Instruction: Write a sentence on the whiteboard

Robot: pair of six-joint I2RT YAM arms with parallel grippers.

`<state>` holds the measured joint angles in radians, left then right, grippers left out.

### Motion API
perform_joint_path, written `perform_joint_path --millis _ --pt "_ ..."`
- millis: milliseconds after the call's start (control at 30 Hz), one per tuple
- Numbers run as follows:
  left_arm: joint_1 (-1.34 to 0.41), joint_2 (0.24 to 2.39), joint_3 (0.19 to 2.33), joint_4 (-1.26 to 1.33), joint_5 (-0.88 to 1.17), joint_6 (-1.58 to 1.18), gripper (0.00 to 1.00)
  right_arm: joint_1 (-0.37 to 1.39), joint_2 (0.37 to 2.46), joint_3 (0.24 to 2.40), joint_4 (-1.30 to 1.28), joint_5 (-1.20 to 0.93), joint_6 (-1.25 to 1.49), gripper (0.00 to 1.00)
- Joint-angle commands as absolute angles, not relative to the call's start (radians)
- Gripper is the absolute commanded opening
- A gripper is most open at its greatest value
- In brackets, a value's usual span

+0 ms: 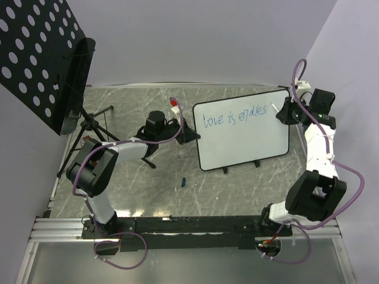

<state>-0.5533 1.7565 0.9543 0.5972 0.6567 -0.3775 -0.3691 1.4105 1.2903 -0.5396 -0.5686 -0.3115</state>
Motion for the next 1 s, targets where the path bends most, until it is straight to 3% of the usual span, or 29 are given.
perform_joint_path --millis 0,700,967 --pt "-0.566 1.759 0.951 0.552 0.644 -0.210 0.01 -0.365 1.436 1.342 -0.529 -0.584 -0.304 0.00" --pt "-0.566 1.758 0.956 0.551 0.643 -0.209 0.01 -0.356 1.442 1.335 -0.615 -0.640 -0.383 0.00" --pt "-0.566 1.755 0.954 0.551 0.640 -0.210 0.01 -0.364 1.417 1.302 -0.600 -0.565 -0.371 0.00"
